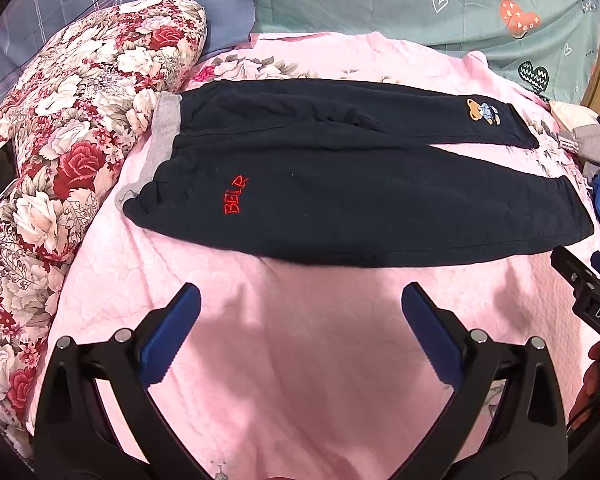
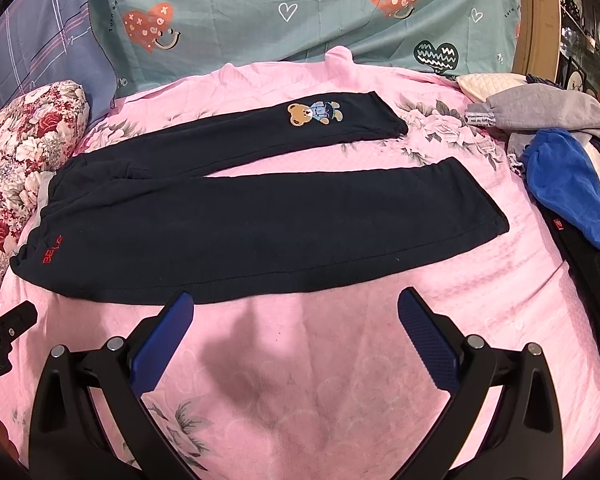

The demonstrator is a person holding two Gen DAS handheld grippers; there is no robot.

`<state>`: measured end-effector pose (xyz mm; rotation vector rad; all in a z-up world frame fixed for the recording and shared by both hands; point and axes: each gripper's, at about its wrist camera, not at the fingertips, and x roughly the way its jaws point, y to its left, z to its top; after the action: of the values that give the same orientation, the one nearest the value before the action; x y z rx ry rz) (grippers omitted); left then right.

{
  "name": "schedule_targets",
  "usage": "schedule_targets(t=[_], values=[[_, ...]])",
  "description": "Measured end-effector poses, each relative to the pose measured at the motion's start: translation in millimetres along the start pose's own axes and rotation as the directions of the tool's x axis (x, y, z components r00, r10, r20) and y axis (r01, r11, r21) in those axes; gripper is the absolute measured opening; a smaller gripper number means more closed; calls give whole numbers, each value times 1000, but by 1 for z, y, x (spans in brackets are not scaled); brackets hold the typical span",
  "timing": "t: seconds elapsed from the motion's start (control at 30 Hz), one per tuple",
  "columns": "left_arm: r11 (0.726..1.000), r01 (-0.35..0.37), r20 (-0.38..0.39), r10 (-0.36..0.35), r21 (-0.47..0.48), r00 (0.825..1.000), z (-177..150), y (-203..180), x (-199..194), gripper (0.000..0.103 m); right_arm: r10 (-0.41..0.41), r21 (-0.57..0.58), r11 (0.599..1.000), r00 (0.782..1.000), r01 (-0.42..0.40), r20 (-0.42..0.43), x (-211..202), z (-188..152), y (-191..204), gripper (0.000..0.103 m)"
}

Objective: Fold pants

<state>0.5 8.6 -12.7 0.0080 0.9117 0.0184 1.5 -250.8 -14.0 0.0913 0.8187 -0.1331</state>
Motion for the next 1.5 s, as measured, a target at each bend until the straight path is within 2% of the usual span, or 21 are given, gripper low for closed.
schedule_targets(t=[0.7, 0.8, 0.9, 0.97, 1.03, 1.17, 1.3, 1.4, 1.47, 1.5], values=[[1000, 1, 8, -1, 2, 1000, 2, 0, -2, 101, -4, -14, 1000, 1000, 4, -2, 0, 4, 3, 102], [1000, 20, -4, -20, -2, 1000, 5, 5, 3, 101, 2, -9, 1000, 1000, -2, -10, 1, 4, 1, 102], [993, 82, -98, -91, -89, 991, 9, 29, 27, 101, -1, 2, 1000, 1000, 1, -17, 2, 4, -2, 102], [971, 71, -180, -114, -227, 977, 7, 63, 51, 101, -8, 11, 1000, 1000, 9, -17, 5, 4, -6, 102], [936, 53, -191, -127, -348, 973, 3, 100, 64, 99, -20, 22, 1000, 999, 20, -29, 10, 2, -9, 102], [886, 45, -175, -140, -461, 975, 8, 147, 74, 99, -20, 46, 999, 998, 23, -67, 25, 2, -16, 102], [867, 76, -156, -175, -493, 972, 21, 154, 78, 99, 22, 68, 998, 996, -16, -82, 33, 4, -18, 102], [884, 93, -188, -198, -458, 962, 40, 145, 96, 99, 5, 65, 998, 997, 0, -77, 33, 6, -22, 102], [886, 94, -201, -204, -454, 958, 47, 145, 107, 85, 4, 71, 998, 997, 1, -75, 33, 7, -27, 102], [888, 74, -194, -179, -453, 965, 54, 146, 109, 75, 5, 76, 997, 997, 0, -71, 32, 7, -30, 102]])
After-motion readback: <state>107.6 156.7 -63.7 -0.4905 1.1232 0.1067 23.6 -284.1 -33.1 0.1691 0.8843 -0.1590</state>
